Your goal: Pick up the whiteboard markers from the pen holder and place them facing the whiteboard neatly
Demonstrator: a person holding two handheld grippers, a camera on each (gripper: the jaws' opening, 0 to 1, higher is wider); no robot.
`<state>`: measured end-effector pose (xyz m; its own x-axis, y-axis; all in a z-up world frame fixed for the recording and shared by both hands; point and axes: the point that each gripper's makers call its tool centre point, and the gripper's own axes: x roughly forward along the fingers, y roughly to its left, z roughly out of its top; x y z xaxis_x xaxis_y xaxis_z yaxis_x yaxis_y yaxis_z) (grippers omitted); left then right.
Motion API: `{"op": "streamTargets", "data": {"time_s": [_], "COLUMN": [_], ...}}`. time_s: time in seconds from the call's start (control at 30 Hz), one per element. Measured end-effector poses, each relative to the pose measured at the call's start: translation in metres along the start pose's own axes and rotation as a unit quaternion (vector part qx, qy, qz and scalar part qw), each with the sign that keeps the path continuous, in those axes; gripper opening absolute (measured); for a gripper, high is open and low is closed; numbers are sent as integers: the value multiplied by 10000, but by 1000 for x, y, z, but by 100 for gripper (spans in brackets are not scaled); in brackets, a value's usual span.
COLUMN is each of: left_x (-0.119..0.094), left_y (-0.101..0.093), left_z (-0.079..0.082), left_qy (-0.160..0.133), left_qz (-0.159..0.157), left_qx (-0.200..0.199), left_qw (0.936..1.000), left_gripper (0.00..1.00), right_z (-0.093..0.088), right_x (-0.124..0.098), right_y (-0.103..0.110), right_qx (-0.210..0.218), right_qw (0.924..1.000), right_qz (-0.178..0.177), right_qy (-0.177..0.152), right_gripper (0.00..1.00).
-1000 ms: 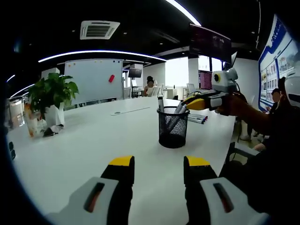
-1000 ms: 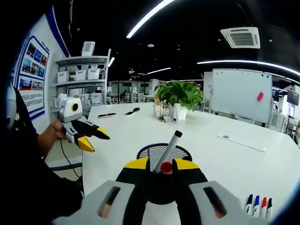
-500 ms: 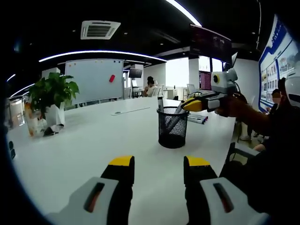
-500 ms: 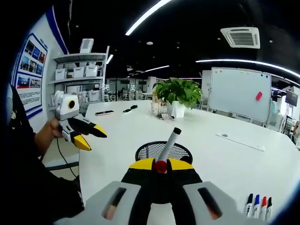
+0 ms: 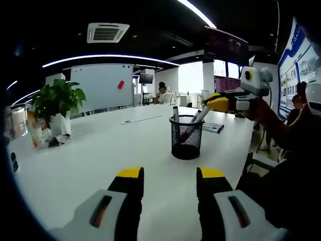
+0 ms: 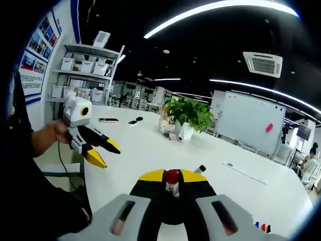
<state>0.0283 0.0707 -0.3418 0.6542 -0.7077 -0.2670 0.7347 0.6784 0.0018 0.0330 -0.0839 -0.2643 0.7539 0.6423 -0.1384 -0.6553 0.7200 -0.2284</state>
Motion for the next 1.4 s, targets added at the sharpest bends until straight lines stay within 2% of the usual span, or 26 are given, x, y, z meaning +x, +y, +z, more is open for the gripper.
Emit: {"op": "streamTargets", "data": {"time_s": [0.23,0.53,0.83,1.0,1.23,1.4], "left_x": [1,0,0,1,0,0], "left_y": [-1,1,1,-1,2,1], "left_z": [2,2,0,0,1,0], "left_qy": [-10,-23,-24,-14,-32,-21], "left_qz": [-11,4,3,-23,20,4], "left_qx": [7,6,-10,2,-6,-4], "left_qw": [10000,10000,10000,10000,10000,10000], "left_gripper": [43,43,43,43,43,43], "right_z": [13,14,-20,-32,-27,-10], "right_x": [-24,-45,-51,-46,-47,-52], "right_y": [-9,-17,-16,-18,-14,-17], "right_qx": [215,511,750,812,624,526], "right_qw": [9995,9979,9968,9961,9975,9980], "right_qz": [-103,-209,-270,-288,-295,-355], "right_qy": [-220,-346,103,201,181,-37], "right_gripper": [13,13,13,13,13,13]}}
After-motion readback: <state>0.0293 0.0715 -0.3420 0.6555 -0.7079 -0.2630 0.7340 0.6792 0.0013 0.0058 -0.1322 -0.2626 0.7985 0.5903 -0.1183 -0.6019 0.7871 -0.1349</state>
